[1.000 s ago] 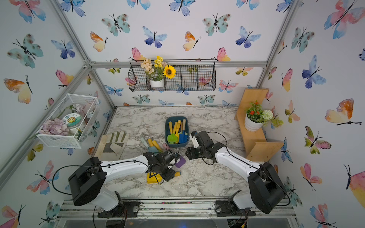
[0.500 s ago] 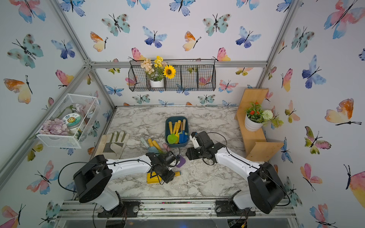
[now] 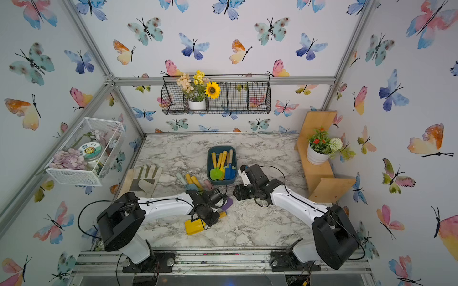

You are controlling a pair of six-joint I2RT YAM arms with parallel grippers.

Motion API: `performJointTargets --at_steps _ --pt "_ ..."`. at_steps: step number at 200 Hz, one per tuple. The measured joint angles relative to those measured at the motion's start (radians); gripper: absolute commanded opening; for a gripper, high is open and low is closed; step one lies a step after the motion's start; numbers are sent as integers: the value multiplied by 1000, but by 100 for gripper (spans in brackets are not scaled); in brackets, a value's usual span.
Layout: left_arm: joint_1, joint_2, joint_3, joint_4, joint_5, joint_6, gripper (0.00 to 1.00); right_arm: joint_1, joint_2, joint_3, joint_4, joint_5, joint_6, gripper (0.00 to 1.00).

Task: Put the shovel into the storage box
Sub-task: Pick up the shovel from the center of the board.

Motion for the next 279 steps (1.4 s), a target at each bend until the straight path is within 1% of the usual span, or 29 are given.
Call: performJointTargets --at_steps 12,54,83,120,148,171,201,219,242,279 --pt "0 2 1 -1 -4 -1 32 0 0 0 0 1 0 59" --pt "0 3 6 -13 -16 -3 12 0 -6 0 0 11 1 59" --pt "0 3 24 -37 -16 -10 5 0 -21 0 0 22 5 59" --pt "0 -28 68 -74 -16 -35 2 -2 -40 0 -1 23 15 59" --pt "17 -75 134 -100 -14 -61 2 -5 -43 19 -2 24 23 59" --pt "55 -108 183 -100 -11 -81 2 -10 -50 37 -2 25 36 60" --pt "135 -120 249 -96 -5 -119 1 -16 -54 45 -2 26 50 60" --pt "180 -112 299 -95 1 -144 1 -21 -54 47 -2 27 62 60" --pt "210 -77 373 -95 0 -170 0 -29 -55 47 -2 32 69 60" --pt "258 34 518 -90 0 -198 0 -49 -55 46 -1 34 89 60"
